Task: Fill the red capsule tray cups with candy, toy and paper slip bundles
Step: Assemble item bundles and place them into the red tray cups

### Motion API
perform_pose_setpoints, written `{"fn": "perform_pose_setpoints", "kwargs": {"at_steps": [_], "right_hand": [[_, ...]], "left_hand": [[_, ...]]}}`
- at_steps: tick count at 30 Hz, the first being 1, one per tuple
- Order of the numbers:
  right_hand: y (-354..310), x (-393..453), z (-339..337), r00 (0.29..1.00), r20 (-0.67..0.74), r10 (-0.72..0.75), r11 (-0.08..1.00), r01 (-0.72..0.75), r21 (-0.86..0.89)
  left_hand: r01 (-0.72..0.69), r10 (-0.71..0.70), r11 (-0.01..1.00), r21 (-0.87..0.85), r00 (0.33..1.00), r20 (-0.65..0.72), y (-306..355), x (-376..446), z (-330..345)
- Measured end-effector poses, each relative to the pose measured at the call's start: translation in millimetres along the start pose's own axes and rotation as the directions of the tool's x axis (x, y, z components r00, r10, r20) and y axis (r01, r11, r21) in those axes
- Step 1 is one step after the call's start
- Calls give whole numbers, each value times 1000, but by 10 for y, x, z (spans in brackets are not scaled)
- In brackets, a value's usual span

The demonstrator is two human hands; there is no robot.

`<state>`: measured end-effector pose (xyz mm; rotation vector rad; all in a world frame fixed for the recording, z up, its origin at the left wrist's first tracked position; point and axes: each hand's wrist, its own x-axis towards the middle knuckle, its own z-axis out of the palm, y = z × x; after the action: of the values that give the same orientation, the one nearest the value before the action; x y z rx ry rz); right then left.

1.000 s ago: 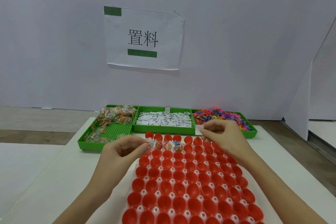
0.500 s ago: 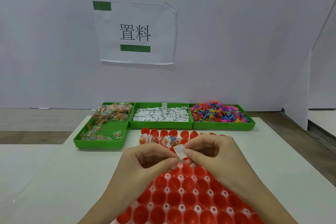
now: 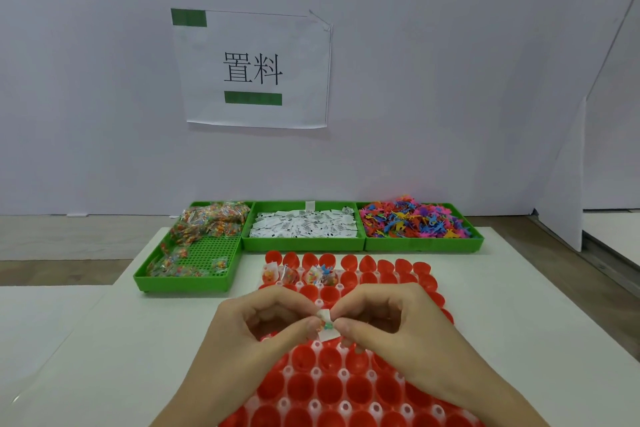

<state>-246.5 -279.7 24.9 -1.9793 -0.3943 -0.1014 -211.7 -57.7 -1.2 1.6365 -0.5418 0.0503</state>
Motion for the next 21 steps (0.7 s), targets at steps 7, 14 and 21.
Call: {"fn": "perform_pose_setpoints", "kwargs": {"at_steps": [7, 14, 21], "right_hand": [[64, 35, -40, 999, 31, 11, 999, -10, -36], [238, 104, -354, 983, -173, 58, 997, -67, -43], [669, 782, -726, 912, -405, 62, 914, -215, -344]], "left_hand": [[-58, 56, 996, 68, 998, 18, -62, -6, 21], [-107, 117, 984, 144, 991, -62, -89, 6, -74], [-117, 137, 979, 169, 984, -112, -144, 59, -169]]}}
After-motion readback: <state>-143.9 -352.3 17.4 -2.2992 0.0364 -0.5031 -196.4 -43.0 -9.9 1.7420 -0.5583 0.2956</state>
